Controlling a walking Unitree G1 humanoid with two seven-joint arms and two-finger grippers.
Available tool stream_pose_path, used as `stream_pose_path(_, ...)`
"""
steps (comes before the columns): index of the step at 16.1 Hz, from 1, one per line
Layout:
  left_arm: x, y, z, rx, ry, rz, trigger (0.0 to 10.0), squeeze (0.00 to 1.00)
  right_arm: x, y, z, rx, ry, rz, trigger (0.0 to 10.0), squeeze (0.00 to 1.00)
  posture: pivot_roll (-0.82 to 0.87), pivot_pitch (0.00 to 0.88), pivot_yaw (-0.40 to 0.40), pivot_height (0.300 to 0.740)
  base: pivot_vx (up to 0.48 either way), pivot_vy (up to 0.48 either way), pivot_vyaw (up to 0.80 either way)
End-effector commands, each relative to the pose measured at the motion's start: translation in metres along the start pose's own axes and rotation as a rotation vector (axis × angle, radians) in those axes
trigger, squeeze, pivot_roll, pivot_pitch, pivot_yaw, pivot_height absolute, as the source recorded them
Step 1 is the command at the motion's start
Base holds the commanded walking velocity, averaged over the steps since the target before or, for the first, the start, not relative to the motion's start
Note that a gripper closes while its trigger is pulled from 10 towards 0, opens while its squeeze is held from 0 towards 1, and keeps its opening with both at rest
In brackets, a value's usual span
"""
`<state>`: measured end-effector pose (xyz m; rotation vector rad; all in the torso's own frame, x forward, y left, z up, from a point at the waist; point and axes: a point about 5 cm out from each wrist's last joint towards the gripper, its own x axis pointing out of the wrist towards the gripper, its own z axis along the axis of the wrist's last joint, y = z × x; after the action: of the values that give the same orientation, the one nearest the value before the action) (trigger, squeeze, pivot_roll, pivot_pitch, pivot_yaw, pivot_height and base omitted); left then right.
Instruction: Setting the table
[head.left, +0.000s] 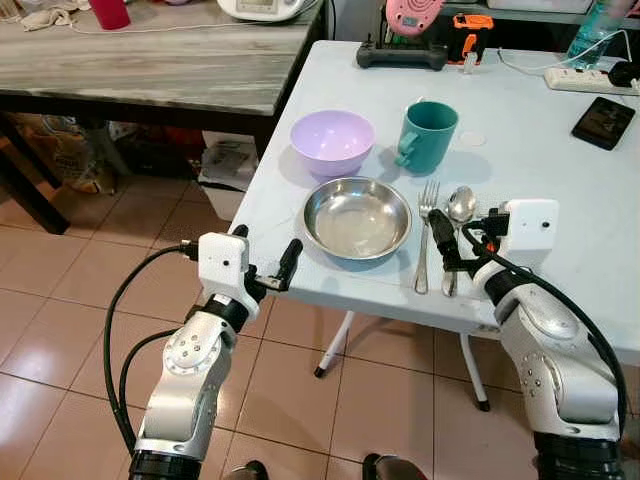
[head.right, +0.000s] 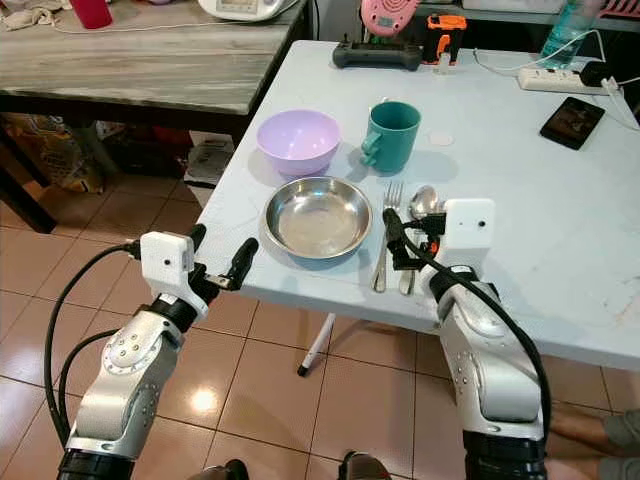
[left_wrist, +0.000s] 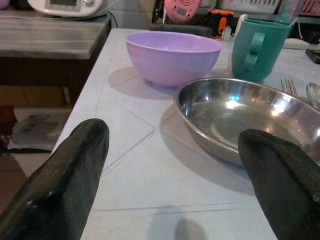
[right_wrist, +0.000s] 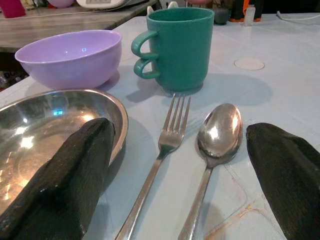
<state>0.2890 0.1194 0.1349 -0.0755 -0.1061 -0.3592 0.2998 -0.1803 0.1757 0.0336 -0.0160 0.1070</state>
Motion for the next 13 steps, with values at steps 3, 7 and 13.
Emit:
stream_pose_path(3,0.000,0.000,-0.003,0.001,0.024,-0.016,10.0,0.00,0.003,0.000,0.000,0.013,-0.009,0.021,10.0,0.00,-0.22,0.186,0.061,0.740,0.000,0.000,0.00)
stream_pose_path(7,0.000,0.001,-0.002,0.005,0.025,-0.018,10.0,0.00,0.016,0.003,0.002,0.028,-0.007,0.055,10.0,0.00,-0.22,0.188,0.064,0.740,0.000,0.000,0.00)
stream_pose_path(13,-0.005,-0.003,0.002,-0.028,0.020,-0.150,10.0,0.00,0.034,0.027,0.011,0.064,-0.012,0.185,10.0,0.00,-0.20,0.202,0.068,0.740,0.000,0.000,0.00)
